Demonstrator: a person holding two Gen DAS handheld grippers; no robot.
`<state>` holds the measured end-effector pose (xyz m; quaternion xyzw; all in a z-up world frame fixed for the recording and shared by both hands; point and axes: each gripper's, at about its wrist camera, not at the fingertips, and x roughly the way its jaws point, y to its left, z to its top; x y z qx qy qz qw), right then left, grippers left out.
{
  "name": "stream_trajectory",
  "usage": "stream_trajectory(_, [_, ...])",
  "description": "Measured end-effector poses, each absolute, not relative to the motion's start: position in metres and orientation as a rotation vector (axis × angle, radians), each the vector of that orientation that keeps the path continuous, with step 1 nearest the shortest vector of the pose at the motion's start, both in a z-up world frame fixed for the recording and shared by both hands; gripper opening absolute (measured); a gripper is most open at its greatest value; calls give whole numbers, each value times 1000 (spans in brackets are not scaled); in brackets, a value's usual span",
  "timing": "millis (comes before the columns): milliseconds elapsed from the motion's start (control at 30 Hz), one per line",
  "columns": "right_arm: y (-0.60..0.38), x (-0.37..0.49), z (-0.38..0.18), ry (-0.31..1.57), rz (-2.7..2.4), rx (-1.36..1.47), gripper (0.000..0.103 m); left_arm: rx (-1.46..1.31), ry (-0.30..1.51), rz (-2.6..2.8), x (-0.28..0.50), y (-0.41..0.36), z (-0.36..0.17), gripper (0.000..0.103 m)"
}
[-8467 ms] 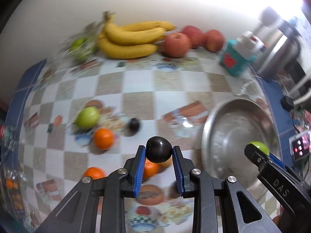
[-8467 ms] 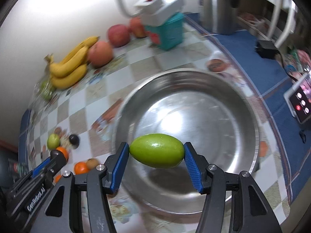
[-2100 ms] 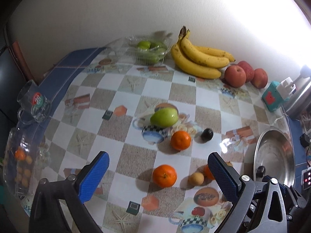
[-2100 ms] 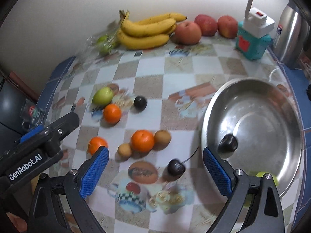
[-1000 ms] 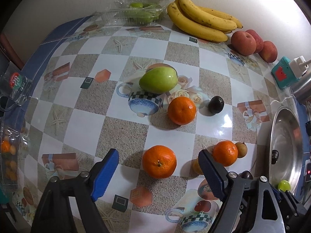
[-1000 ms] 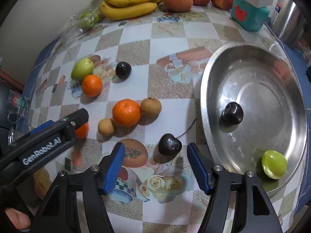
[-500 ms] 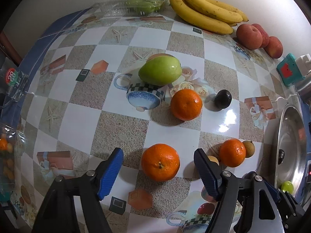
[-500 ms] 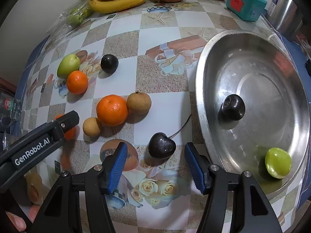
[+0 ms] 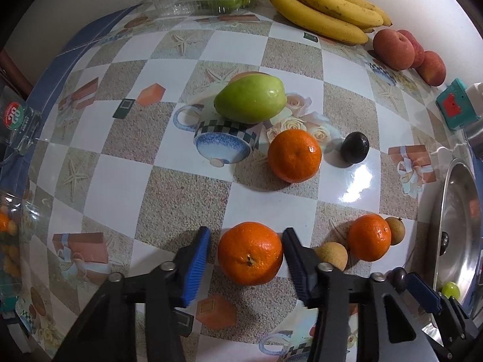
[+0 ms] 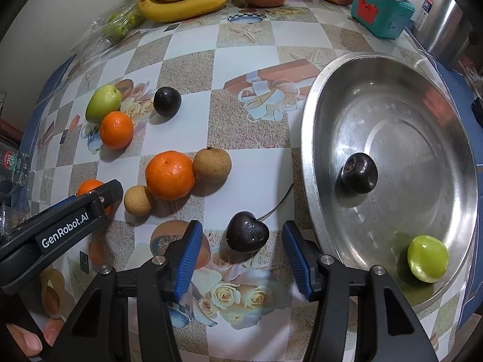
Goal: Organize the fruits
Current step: 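Close the right gripper on the cherry while the left closes on the mandarin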
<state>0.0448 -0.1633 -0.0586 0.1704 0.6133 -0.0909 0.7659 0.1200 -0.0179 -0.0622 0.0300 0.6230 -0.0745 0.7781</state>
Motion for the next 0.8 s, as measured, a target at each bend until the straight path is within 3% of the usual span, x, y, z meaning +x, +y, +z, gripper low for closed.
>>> stream_trajectory(100, [-163,46,-60,1332,-198,364,53,59,1349,-170,123,-19,-62,42])
stream_trajectory(800, [-168,41,-56,1325,-180,387,31,63,1356,-165,121,-22,-62,42])
